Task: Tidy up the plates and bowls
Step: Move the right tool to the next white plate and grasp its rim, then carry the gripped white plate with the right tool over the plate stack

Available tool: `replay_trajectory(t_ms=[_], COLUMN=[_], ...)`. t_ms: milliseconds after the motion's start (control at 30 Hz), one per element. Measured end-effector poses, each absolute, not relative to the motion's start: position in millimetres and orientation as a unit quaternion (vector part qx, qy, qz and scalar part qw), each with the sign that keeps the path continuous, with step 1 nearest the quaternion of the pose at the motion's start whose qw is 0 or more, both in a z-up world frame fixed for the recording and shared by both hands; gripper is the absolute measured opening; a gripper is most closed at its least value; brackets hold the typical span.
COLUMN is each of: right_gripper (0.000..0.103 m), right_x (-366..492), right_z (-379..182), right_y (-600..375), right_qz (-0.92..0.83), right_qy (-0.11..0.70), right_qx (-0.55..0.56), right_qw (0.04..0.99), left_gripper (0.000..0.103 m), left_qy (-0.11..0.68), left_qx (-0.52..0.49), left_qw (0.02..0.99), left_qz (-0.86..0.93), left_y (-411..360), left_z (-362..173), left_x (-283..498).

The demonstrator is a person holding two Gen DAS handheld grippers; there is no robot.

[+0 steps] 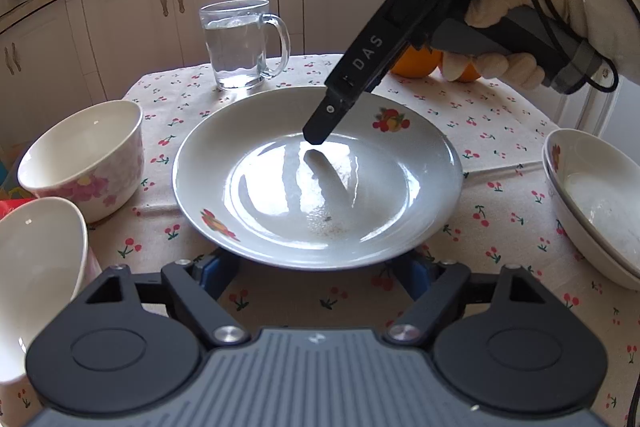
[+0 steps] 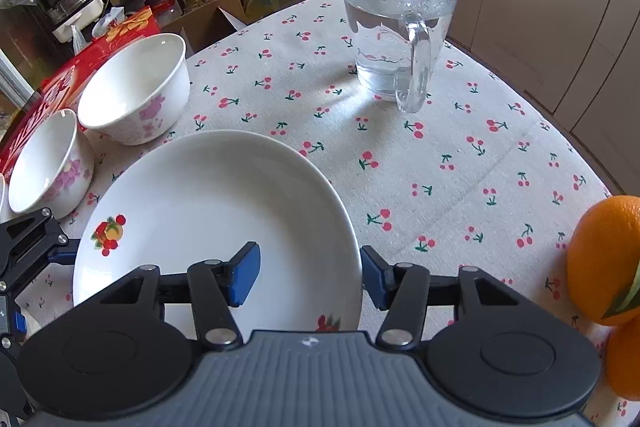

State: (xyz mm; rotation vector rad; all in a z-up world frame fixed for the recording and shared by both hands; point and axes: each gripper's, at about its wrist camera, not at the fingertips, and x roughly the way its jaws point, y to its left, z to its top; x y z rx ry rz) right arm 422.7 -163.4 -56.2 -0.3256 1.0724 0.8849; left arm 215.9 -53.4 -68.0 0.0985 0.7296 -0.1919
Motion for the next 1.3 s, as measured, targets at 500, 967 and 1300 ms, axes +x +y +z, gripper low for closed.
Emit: replay_trajectory(t_ms=[500,967,1300], right_gripper=[0.057,0.057,0.058], right_x=[404,344,292], right_z=[-49,-19,6], right_y=[-178,-217,-269], right_qz=[0.412,0.388,0.353], right_qy=[0.501,0.489,0.475], right_qx=[-0.127,-0.103,-0.078], right_qw=[0.751,0.774,0.802], left_gripper=[0.082,0.082,0.082], left_qy=[0.357,0.350,0.335], left_qx=[0.094,0.133,0.155], left_qw=[0.922,0.910,0.900], left_qz=[-0.118,-0.179,-0.234], left_y=[-54,-68,-97], left_z=[-61,-31,-13], left_x=[203,164,138])
